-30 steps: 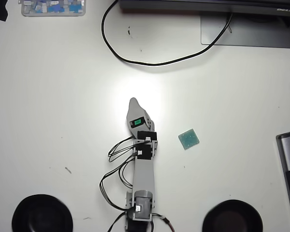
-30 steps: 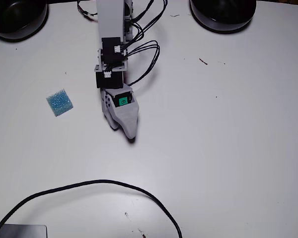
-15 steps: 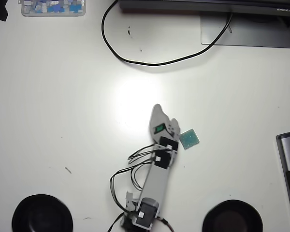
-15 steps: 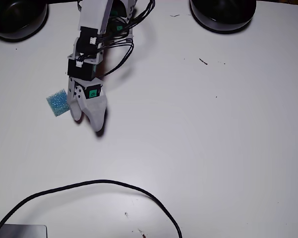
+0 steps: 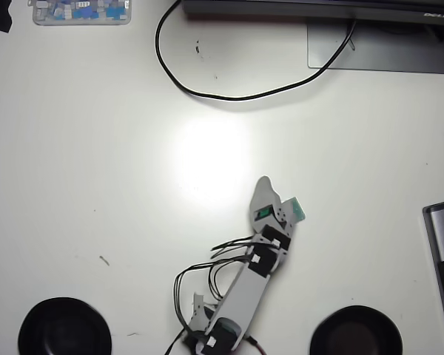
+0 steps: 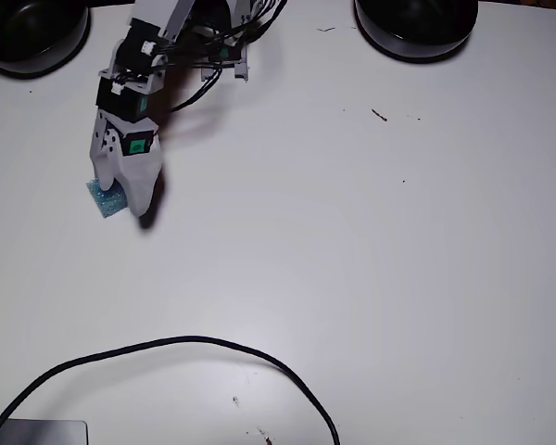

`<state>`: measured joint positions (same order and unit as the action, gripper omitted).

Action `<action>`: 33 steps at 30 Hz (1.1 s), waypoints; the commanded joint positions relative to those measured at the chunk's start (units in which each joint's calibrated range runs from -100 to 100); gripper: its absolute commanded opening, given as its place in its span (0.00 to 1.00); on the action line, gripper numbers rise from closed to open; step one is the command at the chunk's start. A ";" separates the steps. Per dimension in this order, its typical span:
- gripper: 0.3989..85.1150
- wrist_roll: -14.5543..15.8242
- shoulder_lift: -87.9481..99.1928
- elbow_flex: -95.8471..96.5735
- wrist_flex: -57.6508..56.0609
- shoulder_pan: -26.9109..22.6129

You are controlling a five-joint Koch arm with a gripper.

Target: Grab the Blue cube

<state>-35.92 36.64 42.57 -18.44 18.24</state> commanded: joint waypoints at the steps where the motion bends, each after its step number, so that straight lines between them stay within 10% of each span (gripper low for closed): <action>1: 0.54 -1.17 2.46 -1.83 0.17 1.56; 33: 0.50 -1.61 -14.96 8.42 14.03 4.25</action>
<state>-37.68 21.68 51.59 -6.84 22.88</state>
